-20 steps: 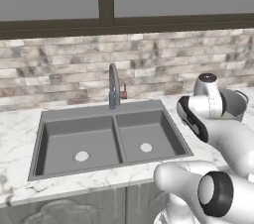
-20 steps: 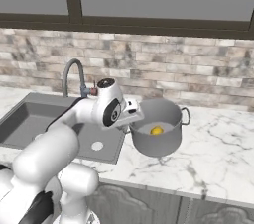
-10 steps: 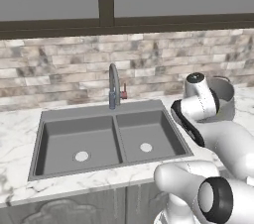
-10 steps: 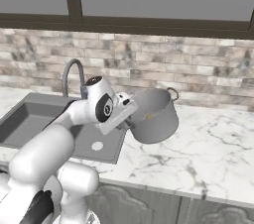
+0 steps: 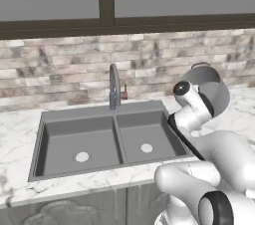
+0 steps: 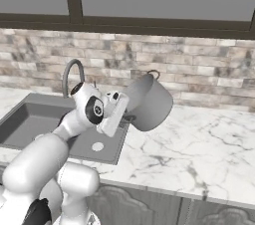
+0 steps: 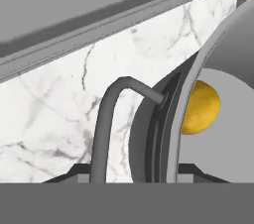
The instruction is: Dump the lemon from the pot into the sink. Then turn on the water and wash the lemon. Then turn off the water and put the lemon back in the pot.
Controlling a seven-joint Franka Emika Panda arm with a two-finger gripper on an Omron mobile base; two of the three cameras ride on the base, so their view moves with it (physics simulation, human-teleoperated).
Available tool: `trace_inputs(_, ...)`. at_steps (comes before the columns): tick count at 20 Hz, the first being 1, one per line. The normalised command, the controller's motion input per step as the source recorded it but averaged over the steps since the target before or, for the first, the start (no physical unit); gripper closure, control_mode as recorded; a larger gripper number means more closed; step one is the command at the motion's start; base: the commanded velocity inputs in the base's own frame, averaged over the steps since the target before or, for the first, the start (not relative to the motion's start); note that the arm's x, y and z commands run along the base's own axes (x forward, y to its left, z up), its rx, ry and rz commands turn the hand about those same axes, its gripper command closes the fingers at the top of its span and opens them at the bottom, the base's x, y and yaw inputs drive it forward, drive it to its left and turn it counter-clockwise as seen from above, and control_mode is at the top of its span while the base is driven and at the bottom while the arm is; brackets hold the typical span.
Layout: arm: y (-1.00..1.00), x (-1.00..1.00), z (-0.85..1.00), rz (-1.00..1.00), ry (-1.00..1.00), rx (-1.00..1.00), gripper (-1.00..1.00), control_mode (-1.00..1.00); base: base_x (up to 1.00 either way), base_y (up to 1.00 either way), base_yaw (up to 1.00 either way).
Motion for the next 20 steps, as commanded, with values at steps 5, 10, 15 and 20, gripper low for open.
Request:
trace_inputs(5, 0.00, 0.11, 0.00, 0.25, 0.20, -0.39, 1.00, -1.00, 0.00, 0.00, 0.00)
trace_inputs(10, 0.00, 0.05, 0.02, 0.29, 0.38, -0.30, 1.00, -1.00, 0.00, 0.00, 0.00)
trace_inputs(15, 0.00, 0.00, 0.13, 0.28, 0.23, -0.28, 1.00, -1.00, 0.00, 0.00, 0.00)
trace_inputs(20, 0.00, 0.05, 0.11, 0.20, 0.15, -0.31, 1.00, -1.00, 0.00, 0.00, 0.00)
